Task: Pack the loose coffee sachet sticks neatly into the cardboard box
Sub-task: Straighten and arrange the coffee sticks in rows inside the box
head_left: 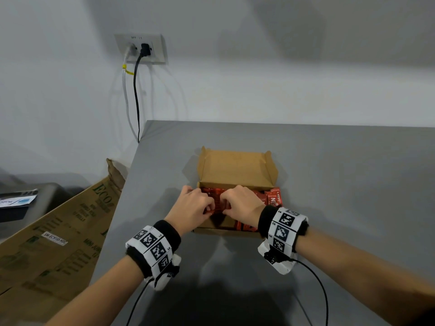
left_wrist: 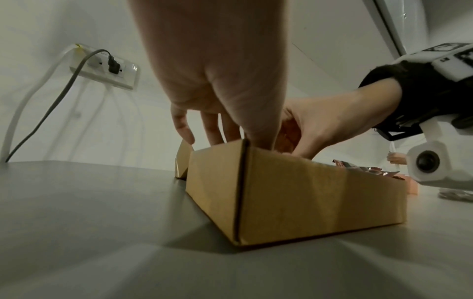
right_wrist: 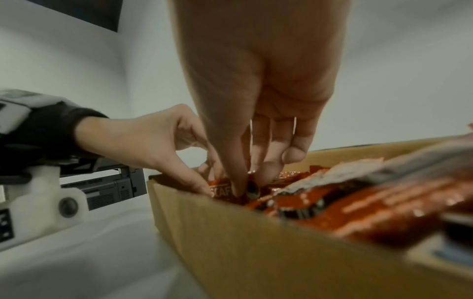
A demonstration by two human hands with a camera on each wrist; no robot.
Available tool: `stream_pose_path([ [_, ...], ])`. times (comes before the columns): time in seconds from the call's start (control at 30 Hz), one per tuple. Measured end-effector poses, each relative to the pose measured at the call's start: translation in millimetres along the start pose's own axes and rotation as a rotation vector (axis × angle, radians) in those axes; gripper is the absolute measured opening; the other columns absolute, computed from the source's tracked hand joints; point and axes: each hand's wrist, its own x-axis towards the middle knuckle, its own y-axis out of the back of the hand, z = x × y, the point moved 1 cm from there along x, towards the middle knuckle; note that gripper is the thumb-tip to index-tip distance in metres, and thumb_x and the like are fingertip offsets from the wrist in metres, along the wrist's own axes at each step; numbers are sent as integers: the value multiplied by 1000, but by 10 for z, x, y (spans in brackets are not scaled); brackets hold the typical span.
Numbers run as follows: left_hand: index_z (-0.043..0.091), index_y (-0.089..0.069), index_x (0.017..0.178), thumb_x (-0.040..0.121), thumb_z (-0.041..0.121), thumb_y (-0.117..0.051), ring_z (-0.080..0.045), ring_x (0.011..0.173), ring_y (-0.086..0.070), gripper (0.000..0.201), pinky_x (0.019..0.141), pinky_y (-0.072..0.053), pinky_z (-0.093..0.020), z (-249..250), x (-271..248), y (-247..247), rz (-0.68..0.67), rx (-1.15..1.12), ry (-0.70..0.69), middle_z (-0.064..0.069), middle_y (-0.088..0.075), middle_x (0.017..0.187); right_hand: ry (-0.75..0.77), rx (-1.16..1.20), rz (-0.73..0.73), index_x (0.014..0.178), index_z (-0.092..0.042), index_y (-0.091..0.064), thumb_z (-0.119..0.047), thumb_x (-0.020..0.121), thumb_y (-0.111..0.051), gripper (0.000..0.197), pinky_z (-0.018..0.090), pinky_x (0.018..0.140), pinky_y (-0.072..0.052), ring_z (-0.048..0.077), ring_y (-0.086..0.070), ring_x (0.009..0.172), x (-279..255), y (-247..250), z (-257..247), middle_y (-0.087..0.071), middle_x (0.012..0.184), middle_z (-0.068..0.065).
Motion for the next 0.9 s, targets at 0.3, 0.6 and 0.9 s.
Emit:
stream_pose_path([
  [0.3,19,-64,73,69,13,-75,-21,73,-61,14,74,-36,-35,13,26,-90,48,-23,19,3,-65,74,-80,22,-10,80,-17,-61,-23,78,-71,12,29,67,-47,19,-61,84,-38,96,92,-65,90,1],
  [0.6,20,-55,69,62,13,-76,-18,69,-60,23,71,-36,-32,-2,4,-151,110,-50,18,6,-59,73,82,-178,-230,110,-27,-65,-9,82,-61,34,30,82,-35,16,-43,103,-197,284,282,-51,108,-1],
  [0.9,21,-55,69,67,18,-76,-18,73,-59,21,72,-35,-32,8,-2,-146,98,-36,41,5,-59,76,145,-206,-159,101,-20,-66,-21,83,-66,18,32,90,-35,16,-42,107,-161,235,287,-52,111,0],
])
